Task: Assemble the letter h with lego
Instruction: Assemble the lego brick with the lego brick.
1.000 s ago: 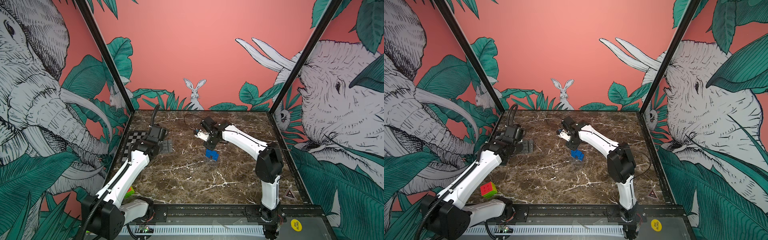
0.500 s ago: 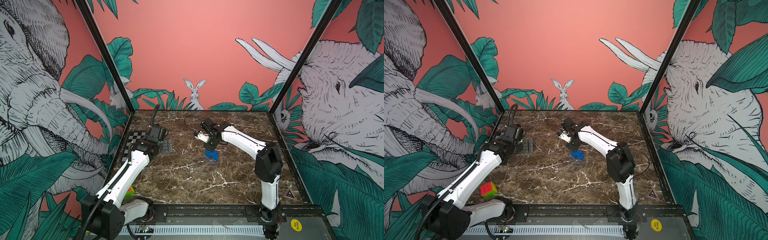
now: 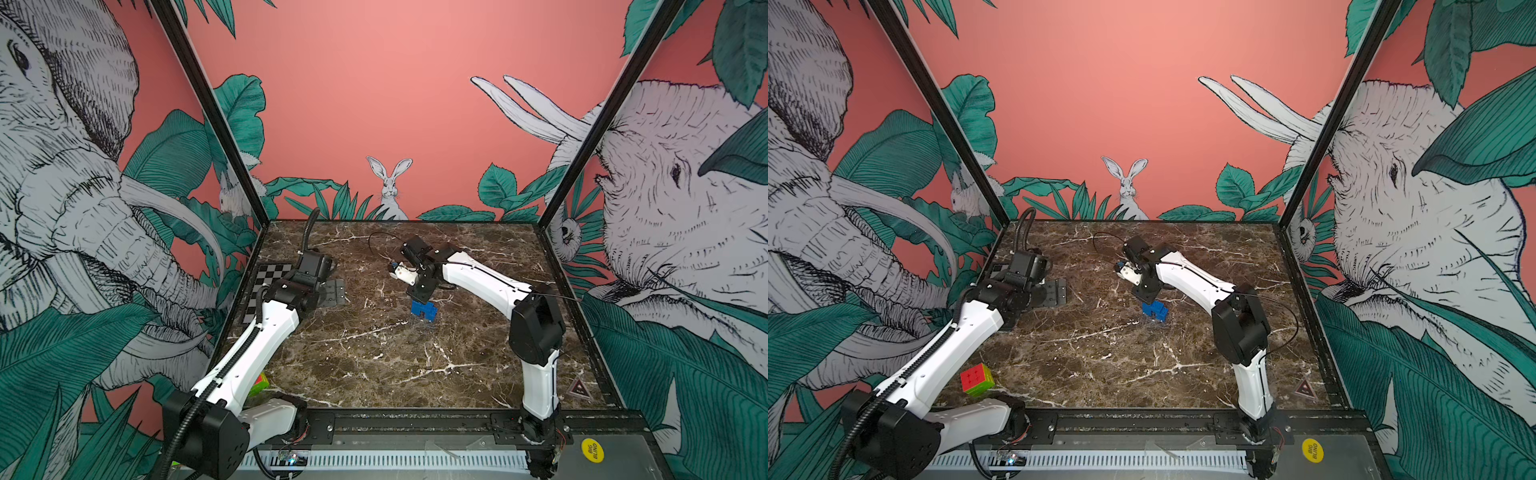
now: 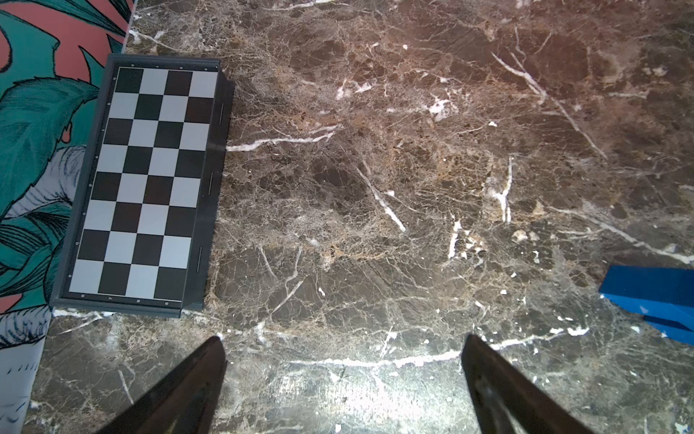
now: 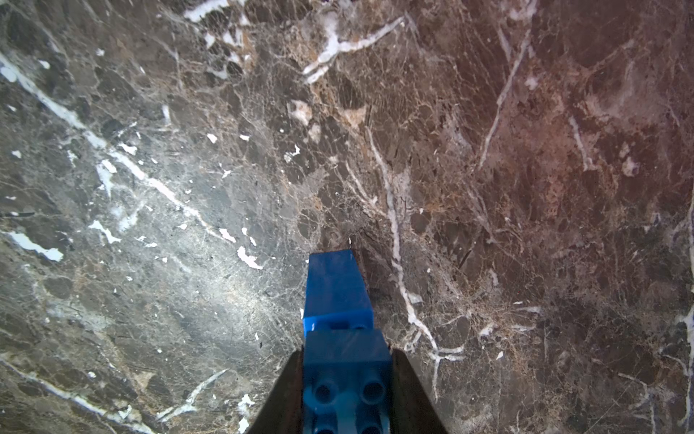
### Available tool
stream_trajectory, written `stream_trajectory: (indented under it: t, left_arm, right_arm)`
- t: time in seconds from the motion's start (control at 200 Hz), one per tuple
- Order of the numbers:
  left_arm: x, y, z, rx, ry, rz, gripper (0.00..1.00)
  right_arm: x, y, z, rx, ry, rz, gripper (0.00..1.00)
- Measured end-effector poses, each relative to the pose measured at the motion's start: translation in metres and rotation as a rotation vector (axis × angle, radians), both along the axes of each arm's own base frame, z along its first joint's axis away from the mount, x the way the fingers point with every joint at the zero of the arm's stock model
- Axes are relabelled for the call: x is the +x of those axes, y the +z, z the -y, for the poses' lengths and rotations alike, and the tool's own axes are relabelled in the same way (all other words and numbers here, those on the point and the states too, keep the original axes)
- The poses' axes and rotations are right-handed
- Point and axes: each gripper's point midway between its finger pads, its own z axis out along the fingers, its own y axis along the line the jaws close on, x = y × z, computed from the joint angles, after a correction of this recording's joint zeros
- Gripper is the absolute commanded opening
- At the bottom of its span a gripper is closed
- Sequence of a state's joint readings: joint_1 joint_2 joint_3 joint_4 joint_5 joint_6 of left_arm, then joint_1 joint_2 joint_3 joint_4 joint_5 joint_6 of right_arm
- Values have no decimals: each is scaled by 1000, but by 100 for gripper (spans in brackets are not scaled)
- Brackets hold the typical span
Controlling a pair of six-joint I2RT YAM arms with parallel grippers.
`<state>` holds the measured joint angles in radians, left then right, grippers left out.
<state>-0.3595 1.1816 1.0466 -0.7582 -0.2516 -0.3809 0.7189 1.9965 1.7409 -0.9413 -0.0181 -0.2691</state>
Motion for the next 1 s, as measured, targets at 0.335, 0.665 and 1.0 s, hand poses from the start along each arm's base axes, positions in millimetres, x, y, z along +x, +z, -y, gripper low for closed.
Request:
stream_trajectory:
  t: [0.335, 0.665, 1.0]
  left_arm:
    - [0, 0, 0, 0, -1, 0, 99]
    - [0, -1, 0, 1, -1, -2, 99]
    - [0, -1, 0, -1, -2, -3, 99]
  right_arm:
    - [2, 0, -2, 7, 1, 5, 0]
    - [2, -4, -3, 13, 2, 8, 0]
    - [4, -3, -5, 30, -2, 27, 0]
